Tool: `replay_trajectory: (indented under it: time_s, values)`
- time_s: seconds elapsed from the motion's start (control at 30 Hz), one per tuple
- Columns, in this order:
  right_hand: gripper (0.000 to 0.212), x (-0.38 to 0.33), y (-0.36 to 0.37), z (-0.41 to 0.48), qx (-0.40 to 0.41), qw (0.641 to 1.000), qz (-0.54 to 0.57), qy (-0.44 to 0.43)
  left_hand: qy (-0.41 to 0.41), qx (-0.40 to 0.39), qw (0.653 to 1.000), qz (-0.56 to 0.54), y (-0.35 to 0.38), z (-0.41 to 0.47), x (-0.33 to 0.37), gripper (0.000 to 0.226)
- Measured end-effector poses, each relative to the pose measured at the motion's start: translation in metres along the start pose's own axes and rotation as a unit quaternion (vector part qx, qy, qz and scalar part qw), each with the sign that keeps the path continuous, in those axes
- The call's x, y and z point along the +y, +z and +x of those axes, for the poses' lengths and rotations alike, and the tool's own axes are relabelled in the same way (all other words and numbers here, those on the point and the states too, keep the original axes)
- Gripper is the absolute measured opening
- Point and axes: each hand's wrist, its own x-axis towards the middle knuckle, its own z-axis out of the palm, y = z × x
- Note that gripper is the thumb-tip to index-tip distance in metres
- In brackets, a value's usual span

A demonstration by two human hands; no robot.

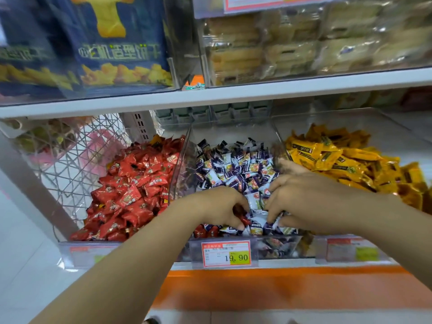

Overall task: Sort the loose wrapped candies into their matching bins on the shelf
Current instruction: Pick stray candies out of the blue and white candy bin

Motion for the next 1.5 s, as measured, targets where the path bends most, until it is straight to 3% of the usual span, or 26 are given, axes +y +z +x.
replay_trajectory:
  time_s: [0.23, 0.4, 0.53, 0.67, 0.8, 0.87, 1.0, 1.17, 1.33, 1.5]
  values:
    - [0.025, 0.001, 0.002, 0.003, 0.003, 1.0, 0.006, 0.006, 0.005, 0.082, 0.996, -0.045, 0.013, 0.004, -0.001, 0.024]
    - [0.027, -0.001, 0.002, 0.003, 0.02, 1.0, 0.009, 0.018, -0.009, 0.13, 0.991, -0.038, 0.01, -0.006, 0.003, 0.023]
    - [0.03, -0.003, 0.002, 0.005, 0.019, 0.999, -0.003, 0.026, 0.005, 0.216, 0.976, -0.025, -0.011, -0.041, 0.005, 0.015]
    - [0.039, -0.006, -0.001, 0.01, 0.004, 0.999, -0.017, 0.037, -0.001, 0.351, 0.934, -0.064, -0.033, -0.093, -0.006, 0.019]
    - [0.034, -0.008, -0.002, 0.016, 0.01, 0.999, -0.009, 0.046, -0.085, 0.509, 0.856, -0.019, -0.031, -0.12, -0.055, 0.016]
    - [0.029, -0.01, -0.004, 0.019, 0.027, 0.999, 0.012, 0.046, -0.135, 0.508, 0.85, -0.006, -0.021, -0.123, -0.078, 0.018]
    - [0.026, -0.025, -0.009, 0.037, 0.074, 0.993, 0.091, 0.019, -0.126, 0.436, 0.89, -0.047, -0.001, -0.117, -0.093, 0.026]
    - [0.036, -0.042, -0.003, 0.075, 0.027, 0.978, 0.205, -0.02, -0.101, 0.44, 0.89, -0.068, 0.006, -0.112, -0.091, 0.027]
    - [0.038, -0.053, 0.016, 0.11, 0.037, 0.983, 0.179, 0.025, -0.087, 0.45, 0.885, -0.078, 0.015, -0.114, -0.092, 0.027]
    - [0.008, -0.056, 0.02, 0.115, 0.049, 0.993, 0.099, 0.03, -0.067, 0.469, 0.878, -0.069, 0.017, -0.116, -0.092, 0.026]
